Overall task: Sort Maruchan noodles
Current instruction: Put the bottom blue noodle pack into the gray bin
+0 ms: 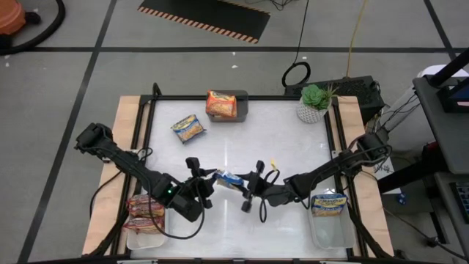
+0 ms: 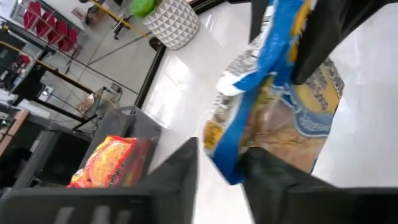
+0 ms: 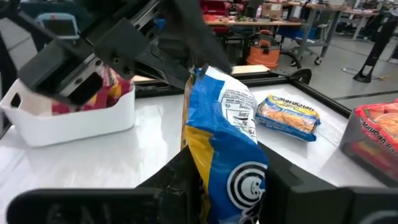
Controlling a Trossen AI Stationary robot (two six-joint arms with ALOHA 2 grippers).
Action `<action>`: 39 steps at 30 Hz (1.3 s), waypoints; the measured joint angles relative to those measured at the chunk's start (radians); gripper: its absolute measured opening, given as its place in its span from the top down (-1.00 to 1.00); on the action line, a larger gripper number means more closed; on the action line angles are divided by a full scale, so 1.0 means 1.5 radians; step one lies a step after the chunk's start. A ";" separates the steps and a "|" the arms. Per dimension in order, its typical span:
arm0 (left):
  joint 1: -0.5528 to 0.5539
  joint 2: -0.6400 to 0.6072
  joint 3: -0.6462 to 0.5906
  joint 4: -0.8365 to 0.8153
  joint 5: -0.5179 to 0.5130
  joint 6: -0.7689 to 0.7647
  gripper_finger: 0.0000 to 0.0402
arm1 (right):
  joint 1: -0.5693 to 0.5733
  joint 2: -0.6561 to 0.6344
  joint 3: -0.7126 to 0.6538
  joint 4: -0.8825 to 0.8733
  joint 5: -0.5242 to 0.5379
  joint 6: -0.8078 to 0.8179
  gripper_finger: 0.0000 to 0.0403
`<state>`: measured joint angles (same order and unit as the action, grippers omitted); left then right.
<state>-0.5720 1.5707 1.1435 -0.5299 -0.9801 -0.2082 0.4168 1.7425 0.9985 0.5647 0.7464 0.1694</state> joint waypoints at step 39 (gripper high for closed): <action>-0.122 -0.128 0.006 -0.153 0.045 -0.147 -0.34 | 0.051 -0.135 0.002 -0.302 -0.032 -0.006 0.53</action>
<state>-0.7551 1.3792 1.1519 -0.7588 -0.9127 -0.4290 0.4931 1.5398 1.0008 0.1123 0.6978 0.1608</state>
